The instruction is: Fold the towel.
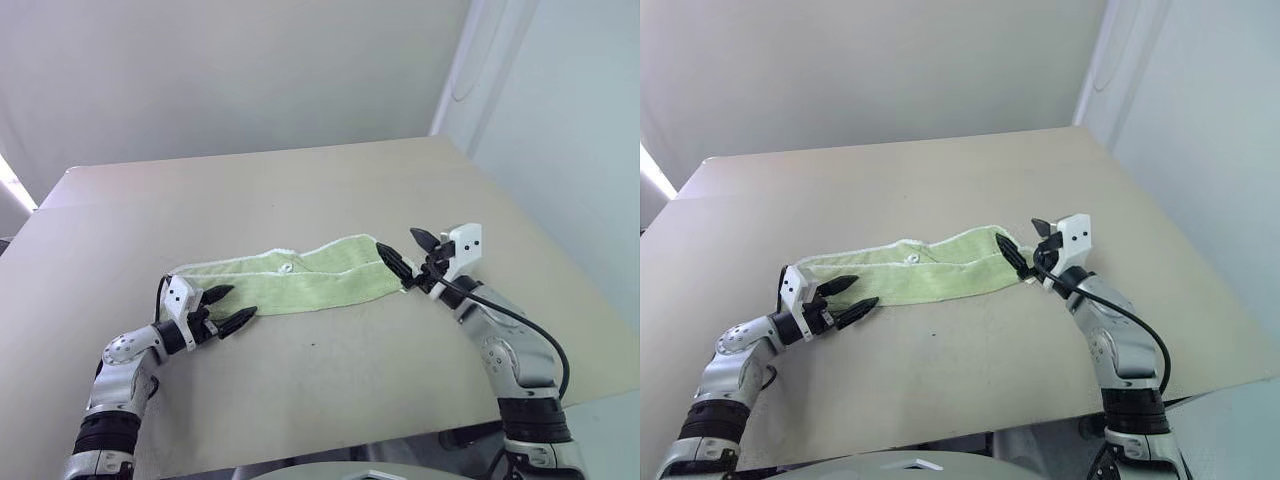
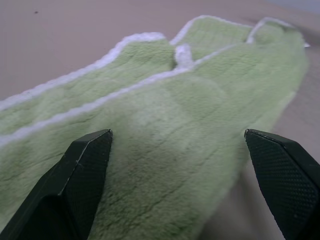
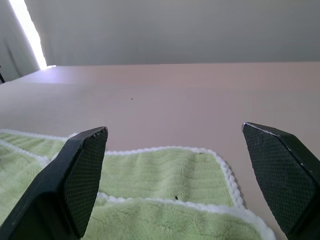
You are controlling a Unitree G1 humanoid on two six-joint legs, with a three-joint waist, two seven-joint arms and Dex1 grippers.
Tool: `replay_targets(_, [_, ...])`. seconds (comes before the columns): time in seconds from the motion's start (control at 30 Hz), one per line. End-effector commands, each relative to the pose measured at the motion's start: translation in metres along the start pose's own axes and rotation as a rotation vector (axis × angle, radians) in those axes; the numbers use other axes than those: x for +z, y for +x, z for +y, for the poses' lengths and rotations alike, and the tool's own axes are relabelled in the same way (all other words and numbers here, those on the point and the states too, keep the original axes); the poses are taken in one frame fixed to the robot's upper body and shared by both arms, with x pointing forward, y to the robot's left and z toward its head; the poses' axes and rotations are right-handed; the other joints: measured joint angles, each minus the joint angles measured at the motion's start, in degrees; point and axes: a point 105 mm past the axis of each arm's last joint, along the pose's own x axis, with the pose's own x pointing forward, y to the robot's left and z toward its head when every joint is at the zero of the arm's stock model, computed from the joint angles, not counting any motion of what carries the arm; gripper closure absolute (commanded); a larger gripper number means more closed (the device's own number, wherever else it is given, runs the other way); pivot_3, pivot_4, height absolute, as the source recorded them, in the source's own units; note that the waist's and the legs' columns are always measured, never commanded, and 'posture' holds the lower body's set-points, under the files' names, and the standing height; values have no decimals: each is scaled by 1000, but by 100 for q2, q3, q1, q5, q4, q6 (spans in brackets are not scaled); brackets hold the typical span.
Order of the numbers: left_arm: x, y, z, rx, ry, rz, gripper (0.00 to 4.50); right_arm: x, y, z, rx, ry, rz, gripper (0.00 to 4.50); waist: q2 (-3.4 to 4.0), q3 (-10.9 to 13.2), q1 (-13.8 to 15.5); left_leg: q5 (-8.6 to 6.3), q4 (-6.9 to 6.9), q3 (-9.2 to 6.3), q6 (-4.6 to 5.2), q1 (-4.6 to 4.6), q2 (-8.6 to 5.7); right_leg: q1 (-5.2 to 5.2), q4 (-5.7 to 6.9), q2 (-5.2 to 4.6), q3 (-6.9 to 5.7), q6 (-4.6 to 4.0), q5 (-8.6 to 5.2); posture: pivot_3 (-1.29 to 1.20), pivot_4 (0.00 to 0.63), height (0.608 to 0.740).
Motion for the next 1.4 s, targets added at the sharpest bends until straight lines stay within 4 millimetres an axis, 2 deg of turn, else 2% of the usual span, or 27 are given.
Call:
replay_targets(0.03, [0,4,-4,-31,29,-7,25,11,2,-2,-1,-20,-35,0,0,0,-3,0,0,0,0,0,0,0,0,-1,0,0,0,0,0,740])
replay_targets(0.13, [-2,6,-12,-54,15,-29,25,12,0,-7,-38,-18,-42,0,0,0,-3,0,0,2,0,0,2,0,0,-3,2,0,0,0,0,740])
replay_targets(0.33, [10,12,-31,-118,-6,-76,25,10,-3,-13,-80,26,-10,0,0,0,-1,0,0,1,0,0,6,0,1,-5,2,0,0,0,0,740])
replay_targets(0.5, [0,18,-78,-255,-29,-56,25,10,-12,-29,-136,103,47,0,5,1,-6,0,-3,8,0,-3,7,0,-1,-10,12,6,-4,0,0,740])
replay_targets(0.6, [-13,13,-106,-333,-31,-2,25,12,-14,-40,-168,142,78,0,7,1,-16,-1,-3,12,0,-2,4,-1,-3,-13,16,10,-7,0,0,740])
replay_targets(0.67, [-23,10,-115,-328,-10,29,25,12,-14,-50,-189,163,99,0,15,0,-20,-1,-4,15,0,-3,4,0,-2,-11,21,11,-8,0,0,740])
replay_targets(0.8, [-38,8,-104,-262,8,63,25,13,-12,-61,-216,155,118,0,37,-14,-13,-1,-5,13,0,0,4,4,-2,-9,19,11,-9,0,0,740])
replay_targets(1.07, [-51,10,-82,-221,-47,95,25,6,-2,-57,-141,115,210,0,108,-26,-12,-1,-5,-9,-1,7,-22,28,-2,-7,14,13,-11,0,0,740])
replay_targets(1.1, [-15,9,-35,-197,-28,110,25,1,-1,-56,-126,103,238,0,112,-19,2,-2,-5,-16,-2,11,-24,33,-4,-4,12,13,-11,0,0,740])
replay_targets(1.13, [26,5,2,-170,-19,106,25,-3,-1,-56,-116,91,270,0,98,-1,14,-3,-4,-26,-3,17,-26,41,-9,-2,3,13,-11,0,0,740])
replay_targets(1.17, [63,0,25,-150,-20,83,25,-6,0,-57,-110,79,289,0,76,29,-42,-4,3,-41,-6,30,-31,27,-15,4,-22,13,-11,0,0,740])
replay_targets(1.2, [90,-4,37,-141,-27,57,25,-7,2,-58,-105,74,303,0,205,36,-93,-15,1,-96,-25,-36,35,22,-140,100,-60,5,7,0,0,740])
replay_targets(1.23, [100,-4,41,-139,-37,47,25,-8,4,-59,-103,73,311,0,141,0,-60,-14,-48,-234,-25,-262,249,94,-454,263,-177,-30,200,0,0,740])
replay_targets(1.27, [110,-4,44,-134,-46,32,25,-9,6,-61,-104,66,320,0,102,-17,-56,6,-105,-204,9,-367,325,54,-140,147,-460,-24,184,0,0,740])
replay_targets(1.3, [117,-4,46,-131,-45,21,25,-9,9,-62,-103,63,323,0,110,-23,-15,76,-98,-217,109,-360,265,130,112,62,-431,-2,-253,0,0,740])
replay_targets(1.33, [124,-5,45,-137,-41,11,25,-7,11,-62,-100,62,319,0,162,7,-10,183,-95,-276,134,-350,98,176,143,42,-366,-40,-416,0,0,740])
replay_targets(1.37, [129,-5,44,-145,-40,4,25,-5,13,-63,-97,66,308,0,181,17,-20,256,-132,-374,179,-281,-26,239,176,24,-305,-72,-442,0,0,740])
replay_targets(1.4, [131,-5,42,-153,-40,0,25,-3,15,-63,-95,72,298,0,172,29,-24,260,-178,-355,170,-166,-73,298,237,-25,-282,-59,-509,0,0,740])
